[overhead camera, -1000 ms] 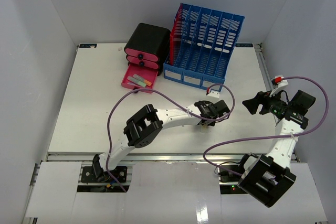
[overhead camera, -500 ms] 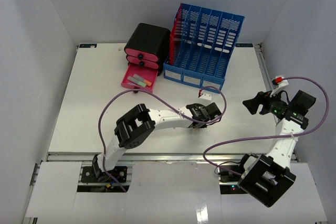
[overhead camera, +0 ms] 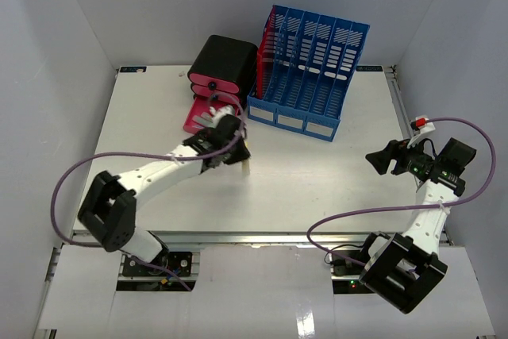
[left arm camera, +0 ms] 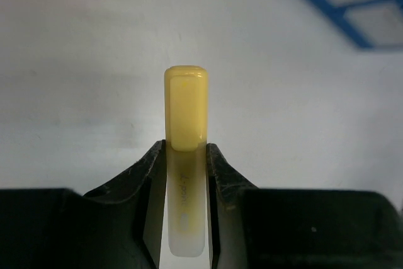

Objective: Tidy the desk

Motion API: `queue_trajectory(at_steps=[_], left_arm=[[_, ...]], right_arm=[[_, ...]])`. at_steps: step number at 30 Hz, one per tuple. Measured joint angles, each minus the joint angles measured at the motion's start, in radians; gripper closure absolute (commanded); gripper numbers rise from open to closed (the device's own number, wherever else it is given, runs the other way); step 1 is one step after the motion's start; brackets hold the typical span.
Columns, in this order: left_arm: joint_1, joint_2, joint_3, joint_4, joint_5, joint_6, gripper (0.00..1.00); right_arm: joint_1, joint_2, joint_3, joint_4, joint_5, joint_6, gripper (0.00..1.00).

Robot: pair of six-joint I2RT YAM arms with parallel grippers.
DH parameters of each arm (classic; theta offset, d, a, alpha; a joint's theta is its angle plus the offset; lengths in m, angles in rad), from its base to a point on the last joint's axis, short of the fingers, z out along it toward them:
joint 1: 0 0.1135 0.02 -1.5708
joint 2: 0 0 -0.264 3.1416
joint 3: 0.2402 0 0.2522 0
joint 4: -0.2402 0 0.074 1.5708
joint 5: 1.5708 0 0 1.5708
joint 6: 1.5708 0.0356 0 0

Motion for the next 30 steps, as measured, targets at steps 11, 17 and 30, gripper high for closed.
queue_trajectory(at_steps=[11,17,30], left_arm=[[0.5,0.036,-0.06,0.347,0.307,-0.243,0.9],[0.55,0.3,0.094,0.379,0.357,-0.355,0.89],[0.581,0.567,0.365,0.327,0.382,-0.41,0.02]], right_arm=[[-0.001,0.0,0.0,0.0,-0.001,0.0,0.22],[-0.002,0.0,-0.001,0.0,-0.001,0.0,0.22],[-0.002,0.003,-0.001,0.0,-0.001,-0.004,0.21]])
